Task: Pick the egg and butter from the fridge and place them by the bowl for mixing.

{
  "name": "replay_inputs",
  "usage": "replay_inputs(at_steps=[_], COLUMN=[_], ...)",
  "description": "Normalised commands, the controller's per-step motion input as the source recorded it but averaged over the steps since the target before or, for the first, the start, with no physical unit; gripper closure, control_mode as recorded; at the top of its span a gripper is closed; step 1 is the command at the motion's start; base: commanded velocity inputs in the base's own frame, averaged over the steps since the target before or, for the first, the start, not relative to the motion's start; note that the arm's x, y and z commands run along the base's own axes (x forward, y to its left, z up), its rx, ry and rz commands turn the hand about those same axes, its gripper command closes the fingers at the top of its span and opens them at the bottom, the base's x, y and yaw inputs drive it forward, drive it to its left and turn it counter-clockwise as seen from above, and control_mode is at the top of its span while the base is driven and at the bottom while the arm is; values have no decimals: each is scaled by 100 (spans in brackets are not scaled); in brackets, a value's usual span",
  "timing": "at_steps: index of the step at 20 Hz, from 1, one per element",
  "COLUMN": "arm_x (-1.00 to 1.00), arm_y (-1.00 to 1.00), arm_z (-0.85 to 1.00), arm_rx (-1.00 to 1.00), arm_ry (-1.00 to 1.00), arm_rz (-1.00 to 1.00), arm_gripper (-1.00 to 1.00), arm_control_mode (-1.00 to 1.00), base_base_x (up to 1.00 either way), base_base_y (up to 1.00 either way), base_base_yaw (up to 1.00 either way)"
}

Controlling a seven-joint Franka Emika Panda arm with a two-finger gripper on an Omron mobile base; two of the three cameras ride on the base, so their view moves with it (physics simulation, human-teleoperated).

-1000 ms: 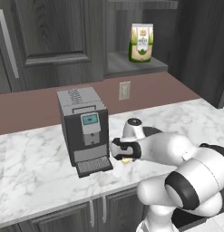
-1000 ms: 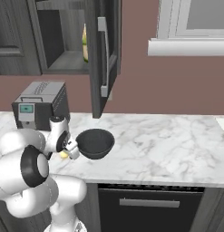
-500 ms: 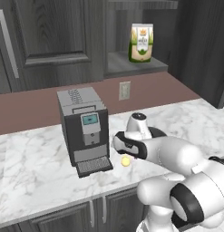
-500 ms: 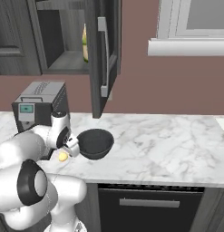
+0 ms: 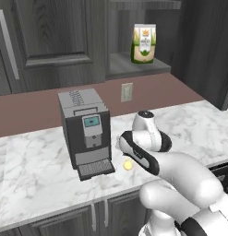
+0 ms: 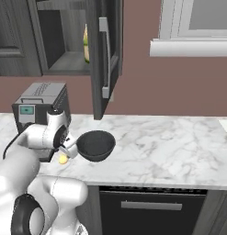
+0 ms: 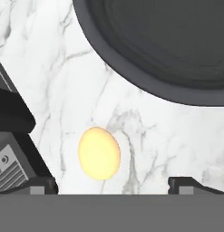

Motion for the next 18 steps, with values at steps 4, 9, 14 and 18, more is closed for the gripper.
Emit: replay_inputs(at_steps=[4, 9, 14, 18], arm_x=[-46, -48, -49, -43], arm_y=[-10, -9, -6, -8], arm_z=[32, 35, 32, 34], arm_rx=[-3, -4, -6, -3], arm_ry=[-3, -5, -7, -5], arm_rz=[0, 0, 2, 11], arm_gripper=[-100, -100, -100, -100], arm_control_mode=[-100, -100, -100, -100], base_base_x=[0, 0, 0, 0], base_base_y=[0, 0, 0, 0], base_base_yaw=[0, 0, 0, 0])
